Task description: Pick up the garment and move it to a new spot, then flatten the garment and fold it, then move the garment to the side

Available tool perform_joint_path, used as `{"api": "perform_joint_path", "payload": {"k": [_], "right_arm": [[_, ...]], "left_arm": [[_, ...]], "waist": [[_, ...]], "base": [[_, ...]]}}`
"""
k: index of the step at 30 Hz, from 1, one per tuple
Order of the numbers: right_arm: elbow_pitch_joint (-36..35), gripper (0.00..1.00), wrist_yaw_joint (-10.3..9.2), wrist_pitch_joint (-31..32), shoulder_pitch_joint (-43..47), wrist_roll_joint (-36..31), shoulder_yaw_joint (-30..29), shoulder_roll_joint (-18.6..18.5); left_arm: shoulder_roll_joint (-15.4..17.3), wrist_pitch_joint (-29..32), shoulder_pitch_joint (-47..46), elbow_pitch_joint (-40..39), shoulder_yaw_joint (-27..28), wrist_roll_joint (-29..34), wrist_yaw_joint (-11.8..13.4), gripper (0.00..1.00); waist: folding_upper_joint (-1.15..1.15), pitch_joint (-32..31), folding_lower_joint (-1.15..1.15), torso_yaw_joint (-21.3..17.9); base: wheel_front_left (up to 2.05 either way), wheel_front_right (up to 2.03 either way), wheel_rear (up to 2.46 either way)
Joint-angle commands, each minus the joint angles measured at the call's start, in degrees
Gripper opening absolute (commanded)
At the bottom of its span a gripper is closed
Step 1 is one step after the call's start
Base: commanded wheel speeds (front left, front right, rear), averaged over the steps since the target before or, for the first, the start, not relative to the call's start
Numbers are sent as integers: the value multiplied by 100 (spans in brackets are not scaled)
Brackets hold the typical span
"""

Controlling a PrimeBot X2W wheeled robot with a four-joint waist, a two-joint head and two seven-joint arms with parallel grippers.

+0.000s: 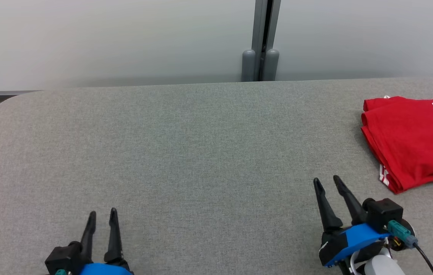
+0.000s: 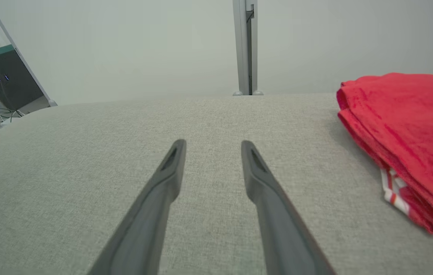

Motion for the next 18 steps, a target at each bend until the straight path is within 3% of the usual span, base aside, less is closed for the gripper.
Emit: {"api": "perform_joint_path", "payload": {"k": [1,18], "right_arm": [[39,0,0,8,19,8,-5,1],[-118,0,0,450,145,1651,-251,1]], "left_arm": [[-8,13,19,38,-8,-9,-2,0],[-96,452,-113,48,273,-1457,-181,0]], "waist": [[0,0,0,0],[0,-58,0,-13]], "base": [[0,0,0],[0,0,0]]}}
